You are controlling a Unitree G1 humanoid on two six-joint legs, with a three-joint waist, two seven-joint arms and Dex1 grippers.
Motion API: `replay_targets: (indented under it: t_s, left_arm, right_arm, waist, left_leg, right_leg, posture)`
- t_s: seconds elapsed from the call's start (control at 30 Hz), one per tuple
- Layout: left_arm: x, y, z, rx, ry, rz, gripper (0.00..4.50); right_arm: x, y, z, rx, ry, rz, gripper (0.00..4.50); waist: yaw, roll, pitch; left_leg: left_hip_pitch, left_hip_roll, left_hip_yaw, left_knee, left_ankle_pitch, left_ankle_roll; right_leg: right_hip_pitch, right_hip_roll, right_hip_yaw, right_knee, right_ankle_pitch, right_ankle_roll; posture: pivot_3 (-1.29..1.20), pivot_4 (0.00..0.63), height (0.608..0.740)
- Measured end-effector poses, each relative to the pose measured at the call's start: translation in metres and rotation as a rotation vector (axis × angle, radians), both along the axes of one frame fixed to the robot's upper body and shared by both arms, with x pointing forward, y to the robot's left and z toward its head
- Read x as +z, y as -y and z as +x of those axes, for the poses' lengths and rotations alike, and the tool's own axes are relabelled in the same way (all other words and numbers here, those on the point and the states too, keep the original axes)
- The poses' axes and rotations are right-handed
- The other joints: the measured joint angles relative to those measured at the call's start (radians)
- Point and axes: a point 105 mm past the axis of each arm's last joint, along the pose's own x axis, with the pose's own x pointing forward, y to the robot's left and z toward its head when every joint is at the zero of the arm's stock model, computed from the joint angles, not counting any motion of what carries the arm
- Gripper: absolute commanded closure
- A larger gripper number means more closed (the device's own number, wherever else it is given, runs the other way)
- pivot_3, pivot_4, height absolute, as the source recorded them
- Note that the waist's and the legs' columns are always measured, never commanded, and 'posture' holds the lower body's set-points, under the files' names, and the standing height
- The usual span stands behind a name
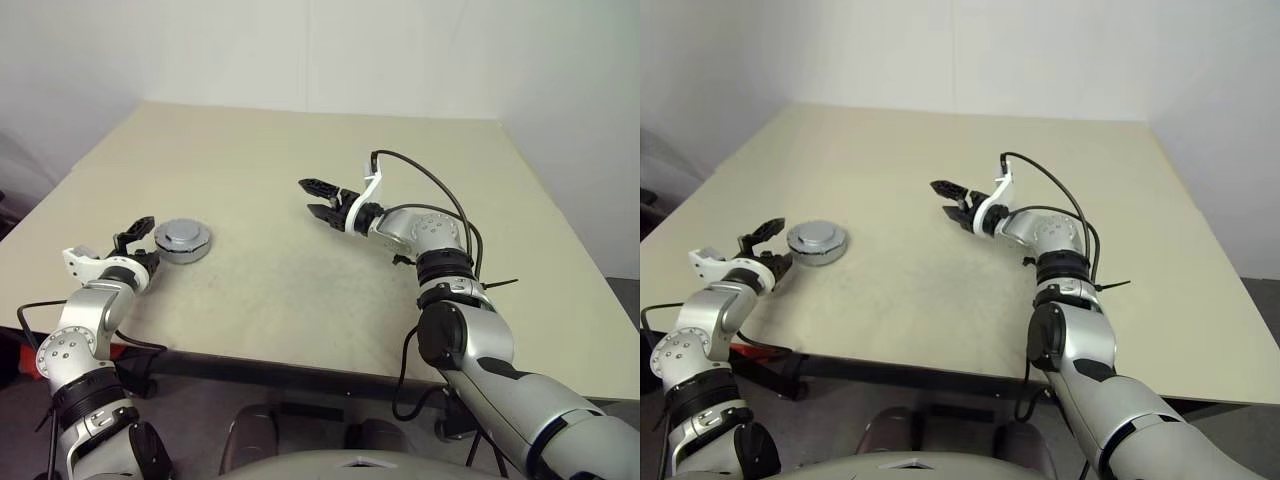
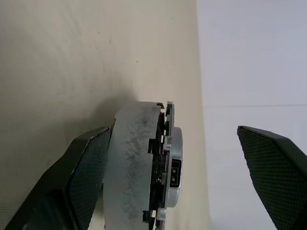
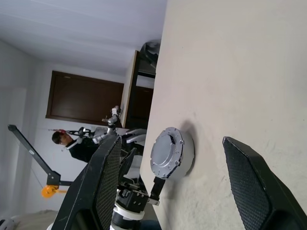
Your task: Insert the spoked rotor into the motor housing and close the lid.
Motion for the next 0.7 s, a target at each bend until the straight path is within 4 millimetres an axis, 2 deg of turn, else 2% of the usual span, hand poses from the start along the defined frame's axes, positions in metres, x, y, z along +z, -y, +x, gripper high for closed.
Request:
replay_targets:
  t_s: [0.33,0.57,0.7]
  left_arm:
    - [0.007,-0.010,0.000,0.020,-0.001,0.057,0.02]
    - [0.021,-0.002,0.004,-0.007,0.056,0.153,0.02]
    - [0.029,0.005,0.008,-0.041,0.089,0.257,0.02]
  right_arm:
    - [-0.001,-0.001,0.000,0.005,-0.005,0.004,0.68]
    - [0.000,-0.001,0.000,0.014,0.013,-0.006,0.68]
    - [0.005,-0.002,0.000,0.025,0.106,-0.059,0.68]
  waist:
    - [0.000,0.000,0.000]
    - [0.000,0.000,0.000]
    - [0.000,0.000,0.000]
  left_leg:
    - [0.000,0.000,0.000,0.000,0.000,0.000]
    - [0.000,0.000,0.000,0.000,0.000,0.000]
    - [0.000,0.001,0.000,0.000,0.000,0.000]
  right_leg:
    - [0.000,0.000,0.000,0.000,0.000,0.000]
    - [0.000,0.000,0.000,0.000,0.000,0.000]
    - [0.000,0.000,0.000,0.000,0.000,0.000]
  posture:
    - [0.00,0.000,0.740]
    - [0.00,0.000,0.740]
    - [0.00,0.000,0.740]
